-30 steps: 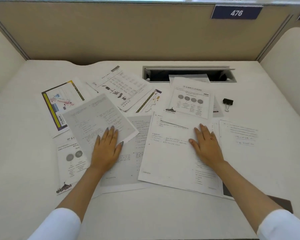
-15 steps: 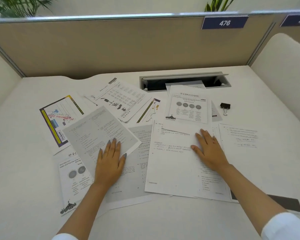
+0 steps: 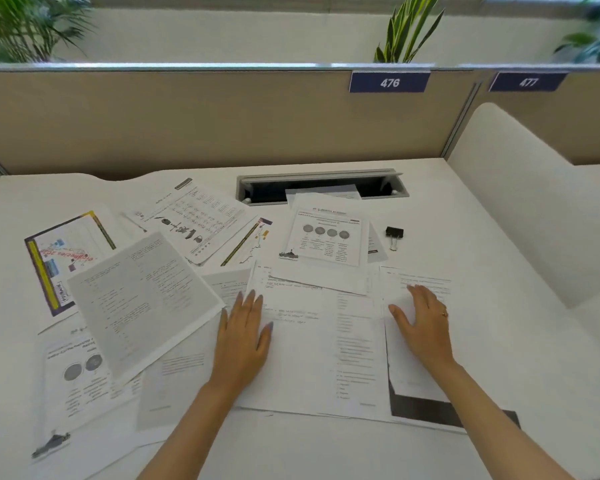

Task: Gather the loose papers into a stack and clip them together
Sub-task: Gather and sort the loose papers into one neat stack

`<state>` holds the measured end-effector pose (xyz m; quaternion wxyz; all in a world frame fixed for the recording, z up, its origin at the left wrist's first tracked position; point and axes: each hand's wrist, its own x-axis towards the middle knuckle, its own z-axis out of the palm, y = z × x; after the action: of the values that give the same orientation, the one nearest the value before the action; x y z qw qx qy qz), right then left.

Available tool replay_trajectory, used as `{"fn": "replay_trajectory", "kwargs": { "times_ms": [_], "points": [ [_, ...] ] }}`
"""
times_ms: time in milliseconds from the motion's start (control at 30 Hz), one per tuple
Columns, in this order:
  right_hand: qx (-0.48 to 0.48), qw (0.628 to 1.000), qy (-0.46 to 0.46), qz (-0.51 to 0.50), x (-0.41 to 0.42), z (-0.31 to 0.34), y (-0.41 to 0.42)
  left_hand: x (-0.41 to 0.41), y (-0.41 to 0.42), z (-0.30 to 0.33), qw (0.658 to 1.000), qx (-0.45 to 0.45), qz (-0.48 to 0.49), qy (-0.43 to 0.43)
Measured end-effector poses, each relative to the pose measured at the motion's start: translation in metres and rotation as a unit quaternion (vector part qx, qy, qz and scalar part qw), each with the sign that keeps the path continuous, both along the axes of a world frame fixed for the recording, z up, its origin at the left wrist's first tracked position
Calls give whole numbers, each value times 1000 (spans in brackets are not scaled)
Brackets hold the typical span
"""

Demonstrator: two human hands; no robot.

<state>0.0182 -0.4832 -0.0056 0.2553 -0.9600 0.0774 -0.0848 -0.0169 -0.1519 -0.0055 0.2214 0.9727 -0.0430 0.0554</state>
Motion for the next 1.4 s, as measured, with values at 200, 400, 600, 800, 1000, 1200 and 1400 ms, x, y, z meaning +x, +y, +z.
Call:
{"fn": "replay_trajectory", "kwargs": {
  "times_ms": [200,400,600,800,1000,1200,1400],
  "points": [
    [-25,991,42,-121,-9,7,-86,-5,-127,7,997,-23,-65,44],
    [-19,977,149,-150,-5,20,-129,-6,-208,21,993,-47,11,105],
    [97,975,150,-133,3,17,-136,2,-248,28,964,-168,64,195],
    [92,975,148,-136,5,17,-133,11,-264,35,945,-184,133,235],
    [64,975,158,-141,4,22,-127,23,-267,34,928,-167,193,272],
    [81,974,156,-146,3,23,-128,18,-260,25,932,-264,142,203],
    [109,970,165,-141,12,28,-120,12,-231,28,935,-303,124,138]
  ]
}}
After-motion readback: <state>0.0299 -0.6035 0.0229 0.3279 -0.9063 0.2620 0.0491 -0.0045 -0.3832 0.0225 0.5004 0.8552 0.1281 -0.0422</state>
